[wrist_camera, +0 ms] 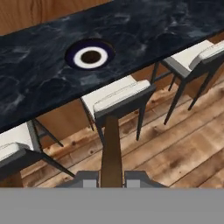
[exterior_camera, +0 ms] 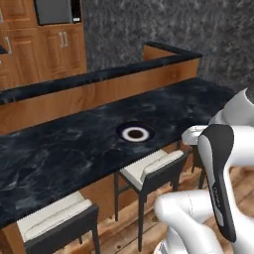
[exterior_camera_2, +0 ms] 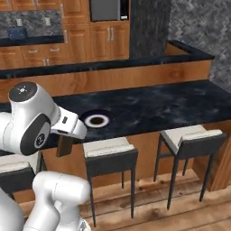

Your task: Start the toaster. Once the lever pops up, take the bread to the plate on the dining counter.

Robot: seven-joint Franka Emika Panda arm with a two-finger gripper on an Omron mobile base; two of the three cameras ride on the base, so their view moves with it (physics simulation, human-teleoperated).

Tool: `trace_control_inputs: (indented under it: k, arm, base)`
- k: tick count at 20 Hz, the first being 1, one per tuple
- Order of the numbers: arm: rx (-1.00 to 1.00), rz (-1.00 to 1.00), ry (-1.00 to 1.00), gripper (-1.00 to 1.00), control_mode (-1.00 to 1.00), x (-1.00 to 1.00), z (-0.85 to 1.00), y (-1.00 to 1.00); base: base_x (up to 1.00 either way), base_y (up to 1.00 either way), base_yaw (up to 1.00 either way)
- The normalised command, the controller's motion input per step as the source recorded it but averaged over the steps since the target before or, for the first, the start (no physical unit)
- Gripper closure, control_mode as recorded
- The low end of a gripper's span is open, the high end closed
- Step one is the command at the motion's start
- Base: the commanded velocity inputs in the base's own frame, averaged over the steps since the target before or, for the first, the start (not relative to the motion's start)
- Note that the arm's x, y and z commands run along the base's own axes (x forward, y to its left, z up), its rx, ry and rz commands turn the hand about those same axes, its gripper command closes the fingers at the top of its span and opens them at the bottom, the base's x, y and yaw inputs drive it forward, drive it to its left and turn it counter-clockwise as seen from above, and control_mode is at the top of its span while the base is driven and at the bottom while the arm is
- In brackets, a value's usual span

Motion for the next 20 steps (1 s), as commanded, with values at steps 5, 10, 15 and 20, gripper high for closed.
trace_control_inputs:
  k: [5, 10, 15, 20]
  arm:
    - [0.00, 0.00, 0.00, 1.00, 1.00, 0.00, 0.00, 0.00]
    - [0.00, 0.00, 0.00, 1.00, 1.00, 0.00, 0.00, 0.00]
    - [0.00, 0.00, 0.00, 1.00, 1.00, 0.00, 0.00, 0.00]
    - [0.00, 0.00, 0.00, 1.00, 1.00, 0.00, 0.00, 0.00]
  base:
    - [0.43, -0.62, 0.62]
    - [0.49, -0.59, 0.48]
    - [0.06, -0.30, 0.18]
    - [0.36, 0.00, 0.02]
